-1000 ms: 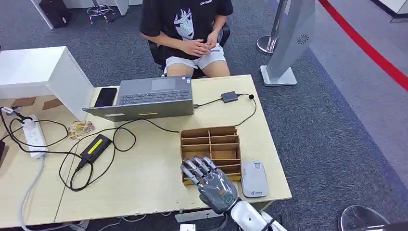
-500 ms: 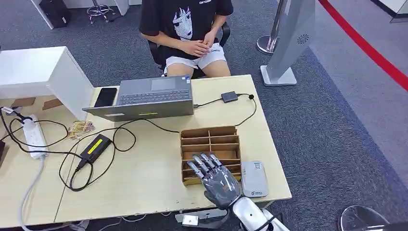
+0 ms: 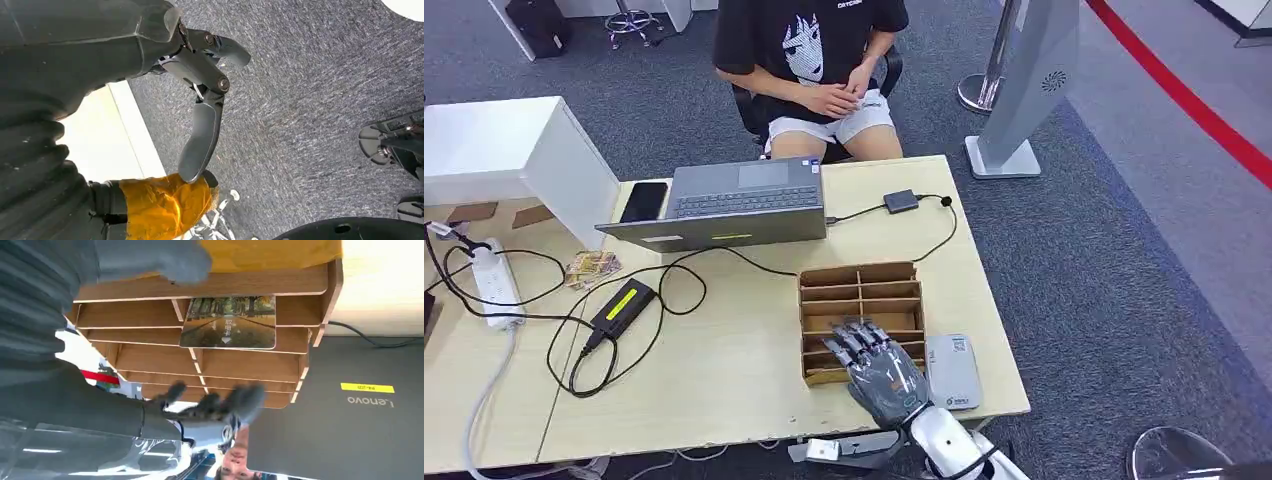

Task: Pass the card to the sensor for recognition and then transmit it.

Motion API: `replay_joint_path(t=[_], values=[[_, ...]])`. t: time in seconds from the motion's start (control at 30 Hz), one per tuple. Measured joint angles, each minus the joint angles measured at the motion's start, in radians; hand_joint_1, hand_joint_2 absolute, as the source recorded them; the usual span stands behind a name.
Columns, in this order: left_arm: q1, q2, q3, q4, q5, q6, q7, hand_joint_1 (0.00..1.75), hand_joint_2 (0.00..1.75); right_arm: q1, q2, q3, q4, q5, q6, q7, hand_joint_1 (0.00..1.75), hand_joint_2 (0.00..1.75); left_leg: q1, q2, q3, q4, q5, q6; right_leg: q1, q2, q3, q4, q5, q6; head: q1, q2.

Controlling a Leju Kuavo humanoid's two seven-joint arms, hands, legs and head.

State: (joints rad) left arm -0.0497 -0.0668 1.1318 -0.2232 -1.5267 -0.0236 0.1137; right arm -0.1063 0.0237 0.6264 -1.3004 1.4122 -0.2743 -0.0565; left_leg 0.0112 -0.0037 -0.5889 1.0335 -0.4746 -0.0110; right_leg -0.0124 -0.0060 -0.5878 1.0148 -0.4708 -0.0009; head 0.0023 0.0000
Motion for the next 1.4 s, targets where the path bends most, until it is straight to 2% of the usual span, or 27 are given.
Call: replay_joint_path(t=[0.13, 0.33, 0.77, 0.93, 1.2, 1.3, 1.4], values=[[0.000, 0.000, 0.000, 0.000, 0.000, 0.000, 0.000, 0.00, 1.75, 0.000, 0.000, -0.003, 0.000, 0.007, -0.003, 0.002, 1.71, 1.75, 0.000, 0.000, 0.000, 0.000, 0.000, 0.000, 0.000, 0.000, 0.000, 0.000, 0.000, 0.000, 0.000, 0.000], [0.000, 0.000, 0.000, 0.000, 0.000, 0.001, 0.000, 0.00, 1.75, -0.004, 0.000, -0.007, 0.017, 0.115, -0.040, 0.056, 1.75, 1.75, 0.000, 0.000, 0.000, 0.000, 0.000, 0.000, 0.000, 0.000, 0.000, 0.000, 0.000, 0.000, 0.000, 0.000], [0.000, 0.000, 0.000, 0.000, 0.000, 0.001, 0.000, 0.00, 1.75, -0.003, 0.000, -0.029, 0.023, 0.136, -0.087, 0.056, 1.75, 1.75, 0.000, 0.000, 0.000, 0.000, 0.000, 0.000, 0.000, 0.000, 0.000, 0.000, 0.000, 0.000, 0.000, 0.000], [0.000, 0.000, 0.000, 0.000, 0.000, 0.002, 0.000, 0.00, 1.75, 0.002, 0.000, -0.044, -0.039, 0.136, -0.098, 0.053, 1.75, 1.75, 0.000, 0.000, 0.000, 0.000, 0.000, 0.000, 0.000, 0.000, 0.000, 0.000, 0.000, 0.000, 0.000, 0.000], [0.000, 0.000, 0.000, 0.000, 0.000, 0.005, 0.002, 0.00, 1.75, 0.013, 0.000, -0.069, -0.239, 0.135, -0.120, 0.053, 1.75, 1.75, 0.000, 0.001, 0.000, 0.000, 0.000, 0.000, 0.000, 0.001, 0.000, 0.000, 0.000, 0.000, 0.000, 0.000], [0.000, 0.000, 0.000, 0.000, 0.000, 0.005, 0.004, 0.00, 1.75, 0.018, -0.001, -0.085, -0.328, 0.115, -0.141, 0.036, 1.75, 1.75, 0.000, 0.000, 0.000, 0.000, 0.000, 0.000, 0.000, 0.001, 0.000, 0.000, 0.000, 0.000, 0.000, 0.000], [0.000, 0.000, -0.002, 0.000, 0.000, -0.001, 0.006, 0.00, 1.75, -0.003, -0.001, -0.093, -0.407, 0.114, -0.126, 0.015, 1.75, 1.75, 0.000, 0.001, 0.000, 0.000, 0.000, 0.000, 0.000, 0.001, 0.000, 0.000, 0.000, 0.000, 0.000, 0.000]])
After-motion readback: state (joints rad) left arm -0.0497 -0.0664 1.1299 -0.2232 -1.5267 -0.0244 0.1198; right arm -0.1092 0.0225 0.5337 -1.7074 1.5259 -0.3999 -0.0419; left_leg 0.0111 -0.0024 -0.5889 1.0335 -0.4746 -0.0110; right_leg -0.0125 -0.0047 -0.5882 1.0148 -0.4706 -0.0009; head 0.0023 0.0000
